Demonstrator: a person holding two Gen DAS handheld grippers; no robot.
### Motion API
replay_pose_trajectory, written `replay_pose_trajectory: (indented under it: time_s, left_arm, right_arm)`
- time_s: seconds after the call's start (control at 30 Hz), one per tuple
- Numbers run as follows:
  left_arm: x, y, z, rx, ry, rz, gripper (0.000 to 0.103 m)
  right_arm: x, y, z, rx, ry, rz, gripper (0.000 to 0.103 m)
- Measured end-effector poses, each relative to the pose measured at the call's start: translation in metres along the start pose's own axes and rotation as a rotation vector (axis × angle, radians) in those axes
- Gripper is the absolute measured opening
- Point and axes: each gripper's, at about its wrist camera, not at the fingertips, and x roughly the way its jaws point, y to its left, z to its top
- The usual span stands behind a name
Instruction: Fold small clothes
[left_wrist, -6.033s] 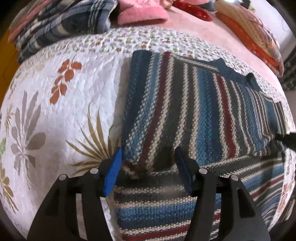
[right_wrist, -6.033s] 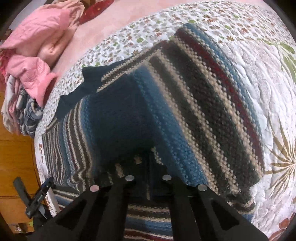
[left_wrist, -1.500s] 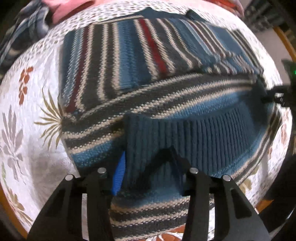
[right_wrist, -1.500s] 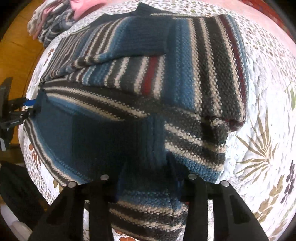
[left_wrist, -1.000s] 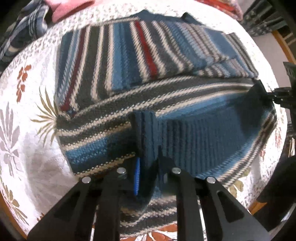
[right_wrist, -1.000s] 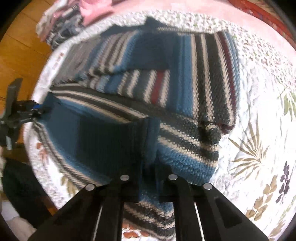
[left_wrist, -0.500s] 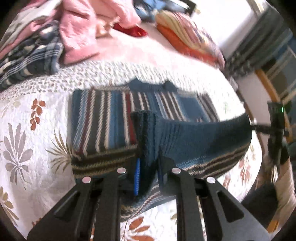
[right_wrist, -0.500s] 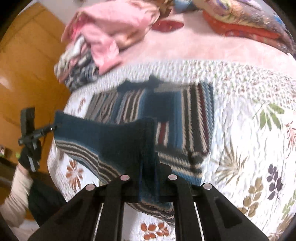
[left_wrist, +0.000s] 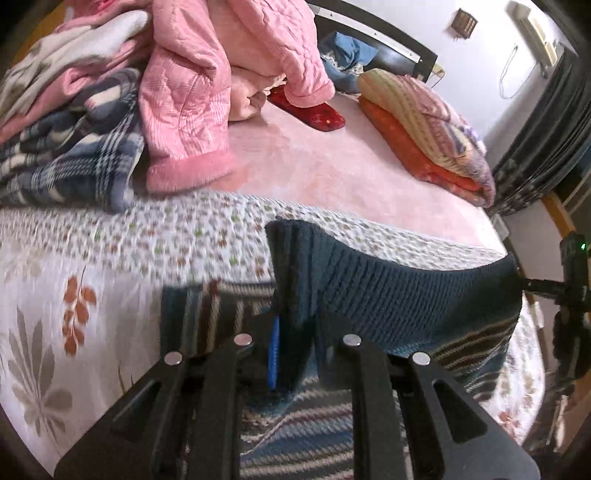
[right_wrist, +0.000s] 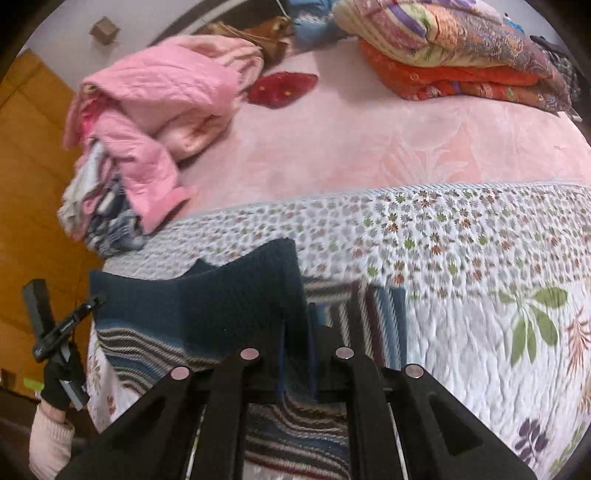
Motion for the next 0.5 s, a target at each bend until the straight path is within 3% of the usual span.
replay_pose_trajectory:
  time_s: [0.27,0.5]
  left_arm:
    - [0.083,0.019,-0.011,-0.021,0.129,0.085,0.014]
    - [0.104,0.031,-0.022,-0.072,0.154,0.112,0.021]
  right_arm:
    - [0.076,-0.022,0.012,0.037,0.094,-0.092,0.01]
    - [0.116,-0.037,0.002,0.071,0.141,-0.135,0.011]
